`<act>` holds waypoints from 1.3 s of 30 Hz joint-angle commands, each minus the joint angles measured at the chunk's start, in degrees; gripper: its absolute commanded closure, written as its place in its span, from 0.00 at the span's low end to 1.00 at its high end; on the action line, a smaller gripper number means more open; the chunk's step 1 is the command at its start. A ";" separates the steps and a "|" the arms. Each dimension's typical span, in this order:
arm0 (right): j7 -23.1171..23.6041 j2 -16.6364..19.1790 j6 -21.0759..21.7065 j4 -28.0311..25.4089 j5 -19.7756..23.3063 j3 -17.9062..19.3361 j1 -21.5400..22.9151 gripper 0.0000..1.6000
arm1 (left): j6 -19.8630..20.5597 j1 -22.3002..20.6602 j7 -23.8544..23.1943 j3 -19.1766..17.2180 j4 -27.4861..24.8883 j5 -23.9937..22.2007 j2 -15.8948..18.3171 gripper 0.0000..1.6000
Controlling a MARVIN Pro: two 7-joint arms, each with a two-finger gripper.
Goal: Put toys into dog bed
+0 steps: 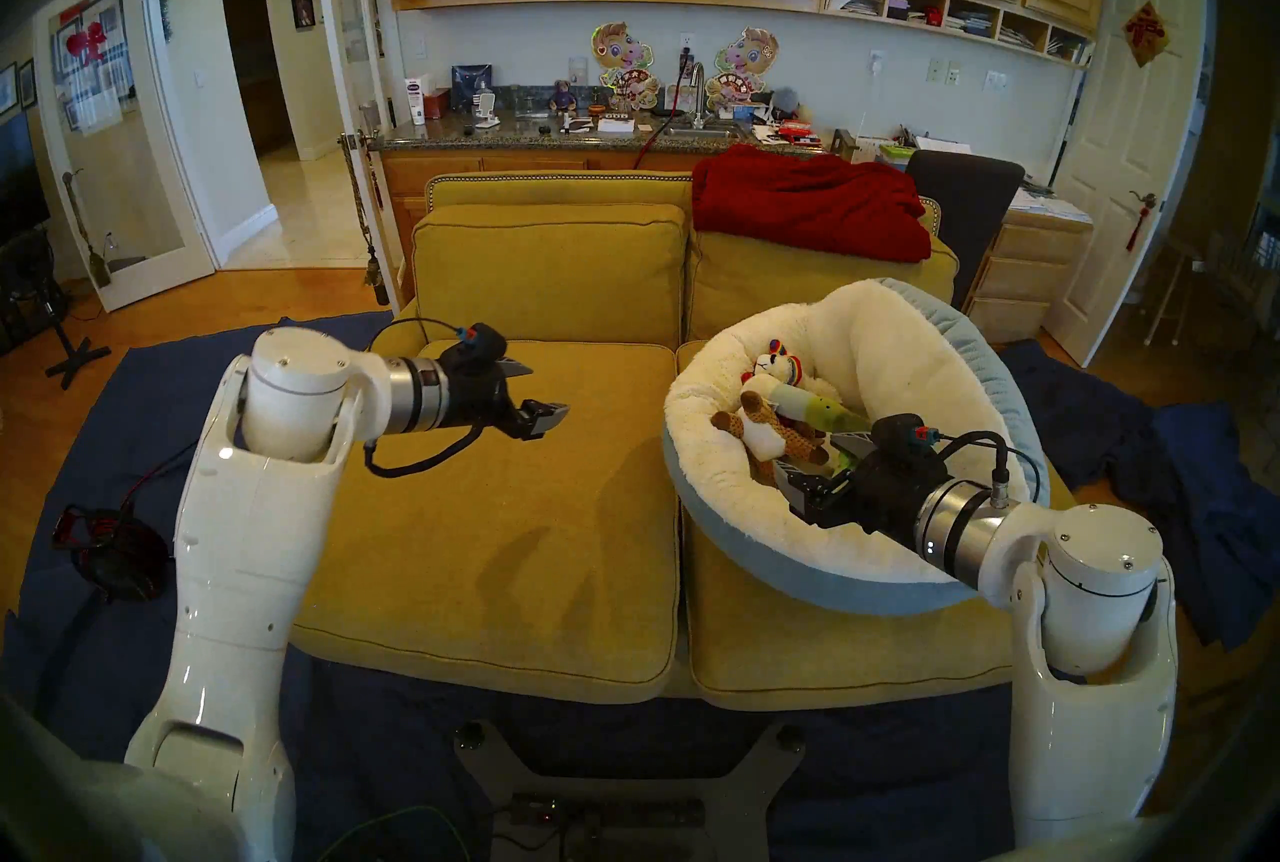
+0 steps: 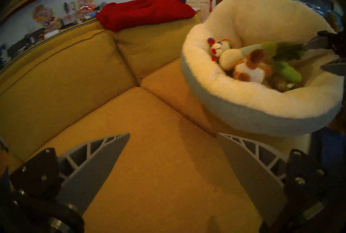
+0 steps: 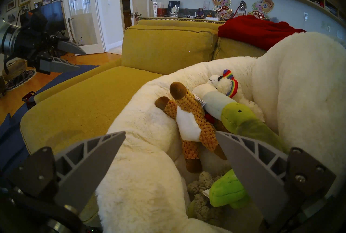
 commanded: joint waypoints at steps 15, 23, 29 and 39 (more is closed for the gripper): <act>-0.12 0.09 -0.18 -1.86 -0.03 -0.14 0.68 0.00 | -17.41 5.67 10.55 -11.69 6.40 -6.65 -7.94 0.00; -0.13 0.08 -0.17 -1.88 -0.04 -0.14 0.68 0.00 | -22.65 5.40 6.78 -12.63 10.48 -8.40 -5.97 0.00; -0.13 0.08 -0.17 -1.88 -0.04 -0.14 0.68 0.00 | -23.83 5.13 6.34 -13.13 11.63 -8.66 -6.24 0.00; -0.14 0.08 -0.16 -1.90 -0.06 -0.14 0.68 0.00 | -24.76 5.18 6.12 -13.41 11.81 -8.40 -6.45 0.00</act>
